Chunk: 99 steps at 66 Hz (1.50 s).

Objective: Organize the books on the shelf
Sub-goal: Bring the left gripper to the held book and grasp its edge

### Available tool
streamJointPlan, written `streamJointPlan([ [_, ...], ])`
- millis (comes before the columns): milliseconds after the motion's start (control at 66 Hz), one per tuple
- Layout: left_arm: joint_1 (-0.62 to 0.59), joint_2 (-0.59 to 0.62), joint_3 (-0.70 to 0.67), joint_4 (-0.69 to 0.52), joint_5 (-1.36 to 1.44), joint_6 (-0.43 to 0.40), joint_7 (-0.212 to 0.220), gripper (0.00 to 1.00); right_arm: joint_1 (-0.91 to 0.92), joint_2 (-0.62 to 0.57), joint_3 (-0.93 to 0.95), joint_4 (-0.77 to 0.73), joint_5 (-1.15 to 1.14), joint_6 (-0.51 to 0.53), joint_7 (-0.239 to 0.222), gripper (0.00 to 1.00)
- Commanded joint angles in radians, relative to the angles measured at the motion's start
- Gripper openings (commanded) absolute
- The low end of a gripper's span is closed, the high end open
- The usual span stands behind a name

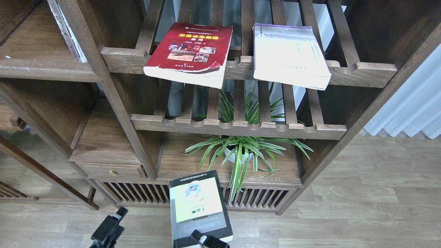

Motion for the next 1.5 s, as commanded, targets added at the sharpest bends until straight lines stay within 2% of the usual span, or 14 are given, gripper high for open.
streamJointPlan([
  [0, -0.024, -0.003, 0.026, 0.001, 0.000, 0.000, -0.001, 1.00, 0.001, 0.000, -0.009, 0.000, -0.002, 0.000, -0.010, 0.05],
  [379, -0.073, -0.047, 0.104, 0.032, -0.002, 0.000, -0.001, 0.97, -0.001, 0.000, -0.009, 0.001, -0.011, 0.000, -0.010, 0.06],
  [515, -0.079, -0.079, 0.109, 0.045, 0.000, 0.000, -0.001, 0.90, -0.001, 0.000, -0.009, 0.001, -0.023, 0.000, -0.010, 0.06],
  [788, -0.102, -0.116, 0.141, 0.047, 0.001, 0.000, 0.004, 0.82, -0.001, 0.000, -0.007, 0.001, -0.025, 0.000, -0.010, 0.06],
  [1045, -0.116, -0.118, 0.156, 0.047, 0.003, 0.000, 0.008, 0.64, -0.002, 0.000, -0.006, 0.003, -0.025, 0.000, -0.010, 0.06],
  [1106, -0.116, -0.118, 0.156, 0.047, 0.004, 0.000, 0.013, 0.53, -0.002, 0.000, -0.006, 0.003, -0.025, 0.000, -0.010, 0.06],
  [1196, -0.116, -0.118, 0.156, 0.050, 0.004, 0.000, 0.015, 0.31, -0.004, 0.000, -0.006, 0.003, -0.025, 0.000, -0.010, 0.06],
  [1363, -0.128, -0.118, 0.159, 0.059, 0.006, 0.000, 0.015, 0.16, -0.004, 0.000, -0.006, 0.004, -0.025, 0.000, -0.010, 0.07],
  [1408, -0.130, -0.118, 0.162, 0.059, 0.006, 0.000, 0.015, 0.09, -0.004, 0.000, -0.006, 0.004, -0.025, 0.000, -0.010, 0.07],
  [1484, -0.131, -0.118, 0.164, 0.059, 0.006, 0.000, 0.015, 0.07, -0.004, 0.000, -0.006, 0.004, -0.025, 0.000, -0.010, 0.07],
])
